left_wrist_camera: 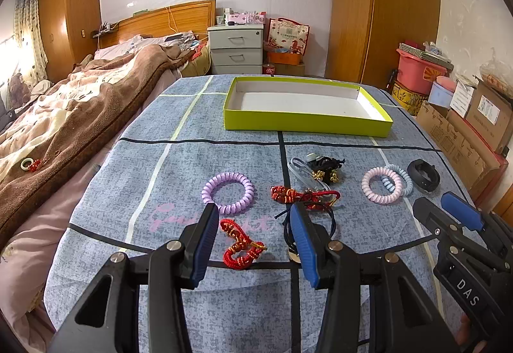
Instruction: Organize jewelry
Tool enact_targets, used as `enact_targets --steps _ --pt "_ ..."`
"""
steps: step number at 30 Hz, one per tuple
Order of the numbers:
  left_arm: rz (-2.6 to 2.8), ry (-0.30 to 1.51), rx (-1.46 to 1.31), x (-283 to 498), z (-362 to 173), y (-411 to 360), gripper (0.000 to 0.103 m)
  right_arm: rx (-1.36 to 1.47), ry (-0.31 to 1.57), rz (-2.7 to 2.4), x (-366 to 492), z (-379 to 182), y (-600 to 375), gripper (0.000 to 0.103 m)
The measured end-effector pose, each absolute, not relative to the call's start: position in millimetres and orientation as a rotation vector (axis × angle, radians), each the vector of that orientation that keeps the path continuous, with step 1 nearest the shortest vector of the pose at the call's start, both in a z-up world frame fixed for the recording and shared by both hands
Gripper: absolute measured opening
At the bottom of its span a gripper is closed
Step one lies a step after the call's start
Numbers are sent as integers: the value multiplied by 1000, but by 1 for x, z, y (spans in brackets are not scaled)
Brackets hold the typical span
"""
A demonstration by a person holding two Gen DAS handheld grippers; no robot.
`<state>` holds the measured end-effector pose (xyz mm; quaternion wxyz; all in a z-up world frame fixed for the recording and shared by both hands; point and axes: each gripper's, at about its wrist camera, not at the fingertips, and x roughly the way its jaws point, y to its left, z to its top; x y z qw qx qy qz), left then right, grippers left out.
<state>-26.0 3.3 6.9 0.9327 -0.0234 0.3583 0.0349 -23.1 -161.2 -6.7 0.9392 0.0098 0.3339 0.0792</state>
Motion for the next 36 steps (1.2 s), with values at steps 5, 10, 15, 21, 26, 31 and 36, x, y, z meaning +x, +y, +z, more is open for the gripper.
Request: enact_targets --steps 5,10,15,21,26,31,36 --pt "72 733 -45 -27 7 4 48 21 682 161 -24 -7 -161 50" --pt "71 733 -48 -27 7 4 48 20 683 160 -24 -7 -161 50" --pt "72 733 -47 -27 7 3 48 21 681 161 -23 -7 -161 50" --pt "72 734 -47 -28 7 3 48 22 683 161 -25 -7 -162 50" --pt "72 734 -46 -29 6 3 48 20 684 161 -25 -7 -162 50" --pt "73 733 -44 -29 6 3 49 21 684 161 -25 -7 -162 50" --pt "71 737 -47 -29 5 3 48 21 683 162 -24 -7 -162 50"
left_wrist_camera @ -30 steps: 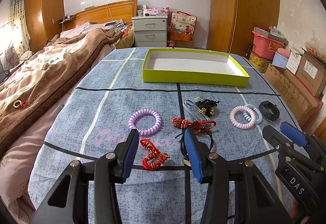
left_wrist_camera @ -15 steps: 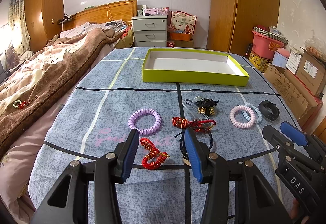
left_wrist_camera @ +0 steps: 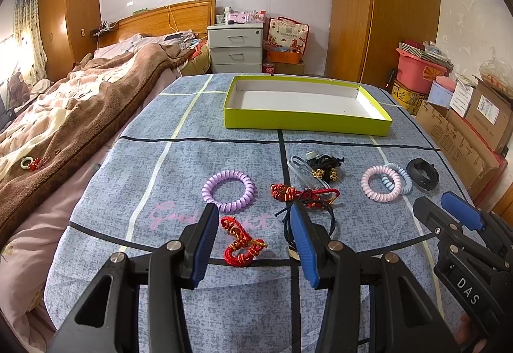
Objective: Organize jewelry
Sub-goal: 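Grasp the black band with the right tool while the left tool grasps the red knotted charm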
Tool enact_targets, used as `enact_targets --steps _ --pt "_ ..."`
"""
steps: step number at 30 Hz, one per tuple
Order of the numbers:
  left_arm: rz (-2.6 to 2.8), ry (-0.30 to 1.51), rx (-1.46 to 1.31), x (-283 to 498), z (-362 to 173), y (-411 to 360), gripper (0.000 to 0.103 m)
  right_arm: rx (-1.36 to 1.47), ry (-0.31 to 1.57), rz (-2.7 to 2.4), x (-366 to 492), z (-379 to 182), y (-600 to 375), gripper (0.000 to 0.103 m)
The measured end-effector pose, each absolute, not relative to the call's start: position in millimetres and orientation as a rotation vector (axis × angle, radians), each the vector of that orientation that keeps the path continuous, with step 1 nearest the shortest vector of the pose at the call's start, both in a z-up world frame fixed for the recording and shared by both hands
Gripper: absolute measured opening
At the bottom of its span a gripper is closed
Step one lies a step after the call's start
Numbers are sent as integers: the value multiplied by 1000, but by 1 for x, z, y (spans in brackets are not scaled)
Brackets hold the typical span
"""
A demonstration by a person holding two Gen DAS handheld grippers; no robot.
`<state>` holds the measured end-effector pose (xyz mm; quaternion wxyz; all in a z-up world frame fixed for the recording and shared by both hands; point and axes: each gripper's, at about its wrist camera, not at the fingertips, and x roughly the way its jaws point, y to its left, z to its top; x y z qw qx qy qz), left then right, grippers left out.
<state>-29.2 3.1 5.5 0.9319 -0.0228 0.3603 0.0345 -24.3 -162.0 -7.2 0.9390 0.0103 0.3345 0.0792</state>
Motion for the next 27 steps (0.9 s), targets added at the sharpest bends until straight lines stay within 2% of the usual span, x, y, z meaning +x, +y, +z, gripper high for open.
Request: enact_targets --steps 12,27 --pt "6 768 -105 -25 4 22 48 79 715 165 -20 -9 -180 50" --pt "-65 797 -190 -22 -1 67 49 144 782 66 23 -10 -261 50"
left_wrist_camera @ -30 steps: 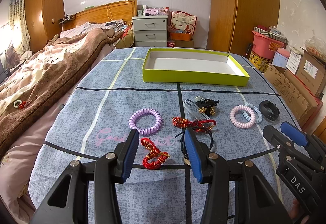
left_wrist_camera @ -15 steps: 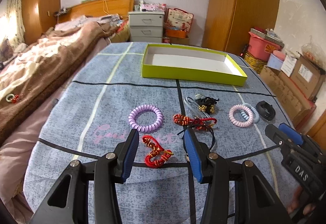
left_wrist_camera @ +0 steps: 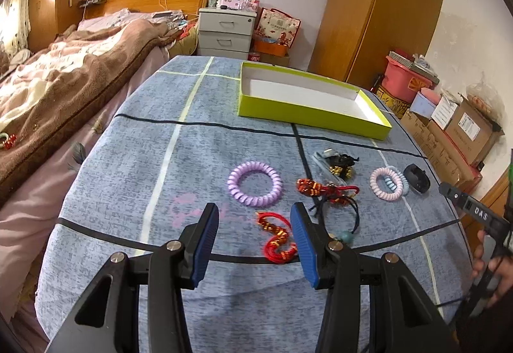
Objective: Organize jewelry
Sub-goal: 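Grasp the black band with the right tool while the left tool grasps the red knotted charm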
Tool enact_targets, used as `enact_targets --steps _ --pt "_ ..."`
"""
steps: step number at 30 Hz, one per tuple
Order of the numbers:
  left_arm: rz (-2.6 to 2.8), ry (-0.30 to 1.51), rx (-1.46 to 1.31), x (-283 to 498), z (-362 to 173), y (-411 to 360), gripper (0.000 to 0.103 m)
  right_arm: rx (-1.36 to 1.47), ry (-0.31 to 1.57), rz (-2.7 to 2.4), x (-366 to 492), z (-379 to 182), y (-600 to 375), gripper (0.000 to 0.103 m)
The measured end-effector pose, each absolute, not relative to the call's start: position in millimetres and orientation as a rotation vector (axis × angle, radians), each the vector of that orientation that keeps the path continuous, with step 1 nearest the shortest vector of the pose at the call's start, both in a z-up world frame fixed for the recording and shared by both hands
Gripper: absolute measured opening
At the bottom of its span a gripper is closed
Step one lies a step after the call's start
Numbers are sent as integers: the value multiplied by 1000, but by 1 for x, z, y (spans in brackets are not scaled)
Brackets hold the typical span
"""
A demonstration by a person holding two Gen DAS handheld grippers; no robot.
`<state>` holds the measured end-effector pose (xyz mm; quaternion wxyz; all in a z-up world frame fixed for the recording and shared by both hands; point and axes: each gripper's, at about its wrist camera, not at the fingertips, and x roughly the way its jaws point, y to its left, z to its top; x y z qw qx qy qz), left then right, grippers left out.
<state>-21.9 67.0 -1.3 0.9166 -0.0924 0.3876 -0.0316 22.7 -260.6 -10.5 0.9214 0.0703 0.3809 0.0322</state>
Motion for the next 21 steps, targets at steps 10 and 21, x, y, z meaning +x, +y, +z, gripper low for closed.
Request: enact_targets --steps 10,21 --pt "-77 838 -222 -15 -7 76 49 147 858 145 59 -23 -264 50" --pt "-107 875 -225 -13 -16 77 49 87 901 140 72 -34 -258 32"
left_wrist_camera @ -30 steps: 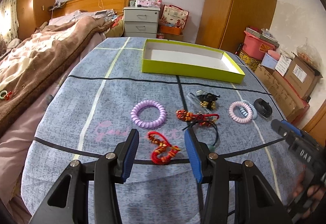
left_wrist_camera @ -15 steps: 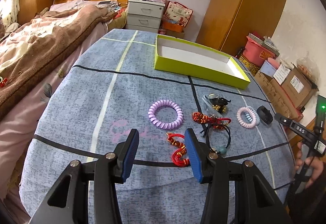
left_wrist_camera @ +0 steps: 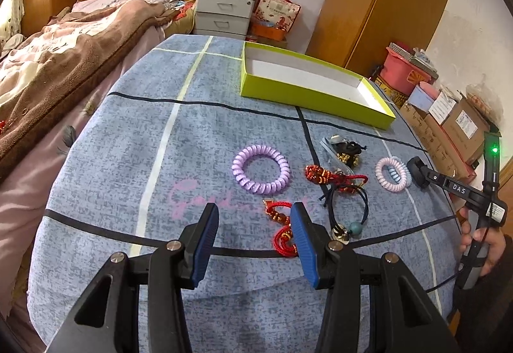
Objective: Organize jewelry
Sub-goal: 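Grasp the black band with the right tool while the left tool grasps the red knotted charm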
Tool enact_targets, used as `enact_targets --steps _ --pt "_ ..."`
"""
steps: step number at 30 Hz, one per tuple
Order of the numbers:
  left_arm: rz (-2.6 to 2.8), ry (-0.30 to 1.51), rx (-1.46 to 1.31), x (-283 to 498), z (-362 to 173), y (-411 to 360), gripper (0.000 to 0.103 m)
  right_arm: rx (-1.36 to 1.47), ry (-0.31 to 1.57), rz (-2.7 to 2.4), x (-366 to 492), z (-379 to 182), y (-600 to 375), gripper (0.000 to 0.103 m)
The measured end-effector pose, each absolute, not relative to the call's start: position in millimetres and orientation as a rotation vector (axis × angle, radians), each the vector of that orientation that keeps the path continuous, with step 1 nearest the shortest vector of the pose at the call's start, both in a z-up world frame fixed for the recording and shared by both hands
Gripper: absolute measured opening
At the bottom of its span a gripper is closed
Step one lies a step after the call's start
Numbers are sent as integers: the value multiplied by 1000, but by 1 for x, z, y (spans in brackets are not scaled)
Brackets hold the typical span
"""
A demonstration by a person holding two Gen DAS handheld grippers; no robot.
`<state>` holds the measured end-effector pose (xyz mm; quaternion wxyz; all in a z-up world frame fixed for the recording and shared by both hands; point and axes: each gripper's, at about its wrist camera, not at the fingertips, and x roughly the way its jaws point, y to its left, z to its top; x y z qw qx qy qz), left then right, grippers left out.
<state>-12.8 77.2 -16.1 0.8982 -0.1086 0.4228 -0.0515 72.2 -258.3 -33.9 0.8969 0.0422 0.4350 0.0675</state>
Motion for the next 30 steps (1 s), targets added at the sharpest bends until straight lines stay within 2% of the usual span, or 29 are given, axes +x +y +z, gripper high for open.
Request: enact_targets --steps 7,11,16,26,27,30 --pt "-96 873 -197 -12 -17 72 49 85 906 141 74 -35 -259 29" --pt "-107 880 -197 -12 -18 69 49 91 909 131 75 -36 -259 18" --pt "-126 888 -134 -13 -20 55 49 93 899 129 75 -34 -260 11" --pt "-159 904 -83 -12 -28 38 48 101 869 139 69 -27 -261 11" --pt "-160 904 -81 -12 -28 38 48 99 867 139 70 -28 -261 11" --pt "-161 901 -78 -12 -29 37 32 105 860 141 69 -26 -260 11"
